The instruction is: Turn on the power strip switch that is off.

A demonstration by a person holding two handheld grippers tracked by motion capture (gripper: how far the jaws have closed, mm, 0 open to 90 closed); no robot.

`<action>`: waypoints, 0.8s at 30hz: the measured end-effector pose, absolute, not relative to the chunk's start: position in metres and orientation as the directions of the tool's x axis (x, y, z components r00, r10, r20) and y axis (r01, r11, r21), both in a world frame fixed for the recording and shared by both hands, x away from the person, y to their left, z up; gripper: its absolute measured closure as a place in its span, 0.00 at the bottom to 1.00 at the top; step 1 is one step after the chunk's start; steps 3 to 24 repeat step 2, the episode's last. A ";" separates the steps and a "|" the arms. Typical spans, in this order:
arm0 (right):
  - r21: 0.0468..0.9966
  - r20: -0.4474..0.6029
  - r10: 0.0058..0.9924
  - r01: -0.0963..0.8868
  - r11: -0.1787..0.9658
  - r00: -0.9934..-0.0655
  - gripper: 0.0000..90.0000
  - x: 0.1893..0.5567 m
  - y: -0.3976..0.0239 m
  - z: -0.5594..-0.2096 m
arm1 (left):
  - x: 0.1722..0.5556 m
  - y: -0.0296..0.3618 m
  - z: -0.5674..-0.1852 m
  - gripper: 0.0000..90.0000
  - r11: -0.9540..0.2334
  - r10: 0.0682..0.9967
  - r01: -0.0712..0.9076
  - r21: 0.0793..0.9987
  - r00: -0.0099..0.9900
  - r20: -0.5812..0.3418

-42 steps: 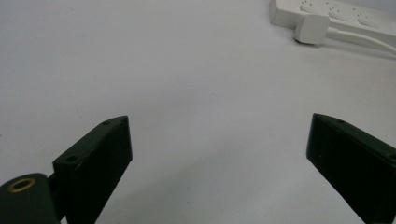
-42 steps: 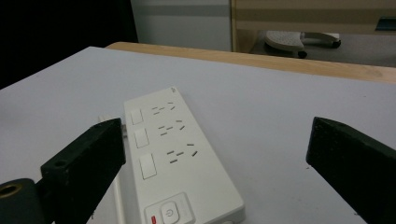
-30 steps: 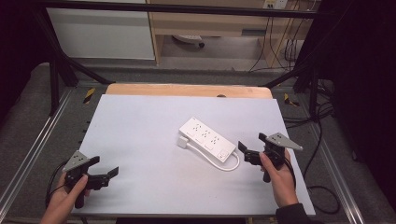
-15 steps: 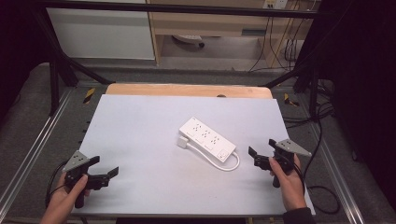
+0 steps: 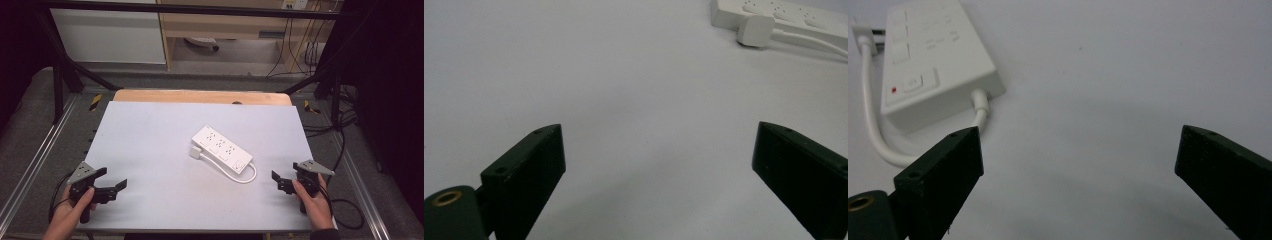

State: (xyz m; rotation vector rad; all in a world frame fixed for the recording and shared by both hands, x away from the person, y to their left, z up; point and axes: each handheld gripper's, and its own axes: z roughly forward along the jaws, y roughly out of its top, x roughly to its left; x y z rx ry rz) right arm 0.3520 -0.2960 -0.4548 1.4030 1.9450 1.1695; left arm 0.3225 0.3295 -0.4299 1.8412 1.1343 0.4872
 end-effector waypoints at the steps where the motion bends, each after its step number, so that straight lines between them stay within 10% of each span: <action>1: 0.837 0.094 0.924 0.532 0.128 -0.370 0.06 0.351 -0.297 -0.457 | 0.322 0.329 -0.430 0.08 -0.184 0.856 0.504 0.844 0.504 -0.115; 24: 0.827 0.094 0.925 0.546 0.134 -0.369 0.06 0.350 -0.297 -0.458 | 0.322 0.329 -0.430 0.08 -0.186 0.855 0.503 0.844 0.506 -0.113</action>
